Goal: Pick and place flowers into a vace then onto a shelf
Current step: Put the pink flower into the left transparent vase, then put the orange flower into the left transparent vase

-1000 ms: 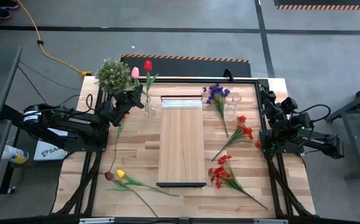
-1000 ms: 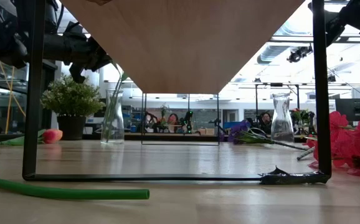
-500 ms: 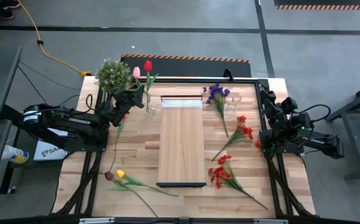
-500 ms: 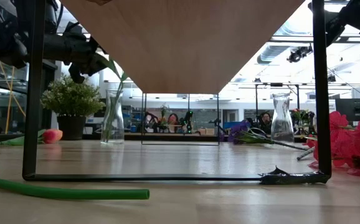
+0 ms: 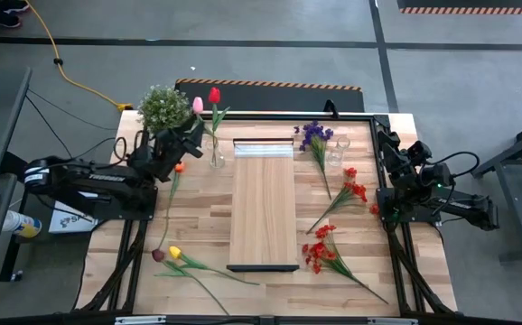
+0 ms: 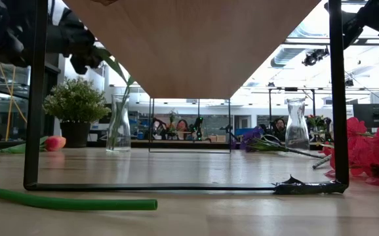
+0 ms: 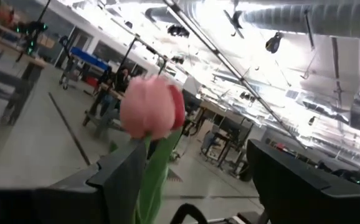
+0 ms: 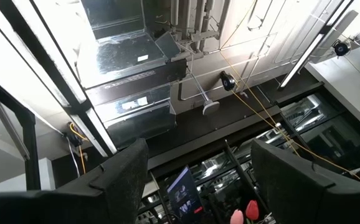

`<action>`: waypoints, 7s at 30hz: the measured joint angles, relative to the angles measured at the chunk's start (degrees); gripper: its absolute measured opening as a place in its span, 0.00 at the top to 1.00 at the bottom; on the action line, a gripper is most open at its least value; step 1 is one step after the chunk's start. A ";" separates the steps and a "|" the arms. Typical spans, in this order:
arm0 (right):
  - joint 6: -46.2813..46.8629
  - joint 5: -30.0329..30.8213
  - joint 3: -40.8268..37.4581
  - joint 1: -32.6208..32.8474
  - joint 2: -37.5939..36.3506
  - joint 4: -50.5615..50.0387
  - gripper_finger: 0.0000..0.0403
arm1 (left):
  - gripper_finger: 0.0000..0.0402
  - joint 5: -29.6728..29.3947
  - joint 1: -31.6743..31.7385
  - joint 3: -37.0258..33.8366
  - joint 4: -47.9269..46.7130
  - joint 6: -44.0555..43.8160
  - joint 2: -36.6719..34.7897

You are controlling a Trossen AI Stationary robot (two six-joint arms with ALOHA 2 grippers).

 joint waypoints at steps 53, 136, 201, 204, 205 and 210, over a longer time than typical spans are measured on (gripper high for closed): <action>-3.51 0.24 0.00 0.00 0.00 0.09 0.33 | 0.23 27.78 0.00 59.58 -129.77 -26.28 -7.03; -1.01 -2.80 -0.01 0.00 -0.01 1.36 0.32 | 0.23 34.32 -41.62 20.02 -124.61 -86.40 11.31; 0.46 -3.02 0.00 -0.02 0.00 1.95 0.33 | 0.95 16.14 -41.66 40.89 -146.02 -96.25 11.29; 0.45 -3.02 -0.02 -0.01 0.00 1.95 0.32 | 0.95 12.81 -41.66 46.07 -151.90 -96.21 11.29; 0.37 -3.02 -0.01 -0.01 0.00 1.95 0.32 | 0.95 11.39 -41.66 47.82 -153.88 -96.17 11.29; 0.15 -3.02 -0.02 -0.01 0.00 1.95 0.33 | 0.95 4.54 -41.66 55.47 -160.48 -95.96 11.22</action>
